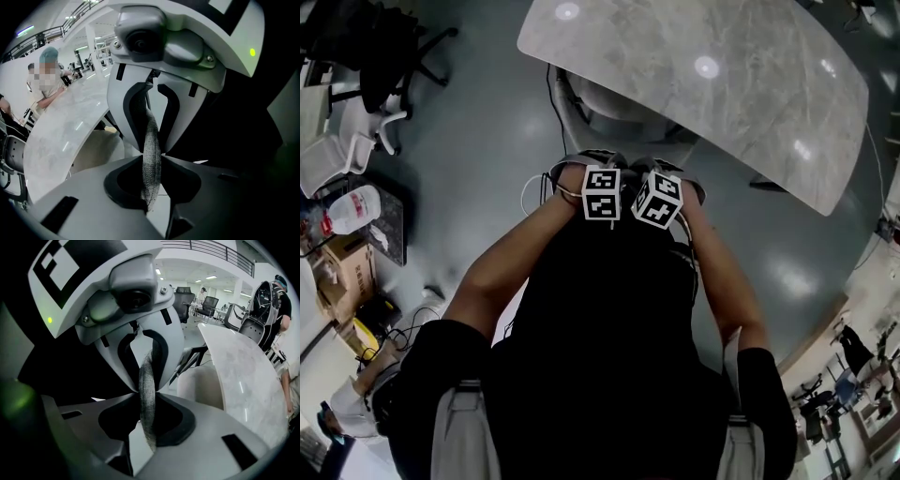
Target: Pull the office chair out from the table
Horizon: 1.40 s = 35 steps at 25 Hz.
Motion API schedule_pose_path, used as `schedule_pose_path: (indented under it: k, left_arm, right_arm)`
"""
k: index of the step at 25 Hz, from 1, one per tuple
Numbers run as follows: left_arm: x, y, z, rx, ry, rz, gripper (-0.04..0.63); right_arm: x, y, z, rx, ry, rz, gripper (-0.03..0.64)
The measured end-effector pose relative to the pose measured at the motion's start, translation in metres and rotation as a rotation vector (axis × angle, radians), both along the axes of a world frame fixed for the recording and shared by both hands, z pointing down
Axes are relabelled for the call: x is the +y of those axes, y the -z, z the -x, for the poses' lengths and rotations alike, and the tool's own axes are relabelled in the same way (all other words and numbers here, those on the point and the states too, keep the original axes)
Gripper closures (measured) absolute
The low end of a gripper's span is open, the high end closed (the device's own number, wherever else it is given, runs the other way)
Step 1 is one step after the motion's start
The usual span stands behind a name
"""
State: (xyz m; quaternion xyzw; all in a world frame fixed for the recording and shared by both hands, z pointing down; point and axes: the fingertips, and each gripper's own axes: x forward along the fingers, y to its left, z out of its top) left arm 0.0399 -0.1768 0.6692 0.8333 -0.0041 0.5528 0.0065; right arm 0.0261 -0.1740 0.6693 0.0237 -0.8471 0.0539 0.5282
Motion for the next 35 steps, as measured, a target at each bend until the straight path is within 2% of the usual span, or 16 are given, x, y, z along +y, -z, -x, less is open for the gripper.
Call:
schedule_pose_path:
  k: [24,35]
  left_arm:
    - [0.044,-0.003,-0.024,-0.006,0.050,-0.010,0.511]
    - [0.055,-0.001,-0.024,0.005,0.070,-0.015,0.511]
  right_arm:
    - [0.043,-0.004,-0.026,0.007,0.100,-0.024,0.525]
    - [0.057,-0.003,-0.026,0.035,0.137,0.002,0.528]
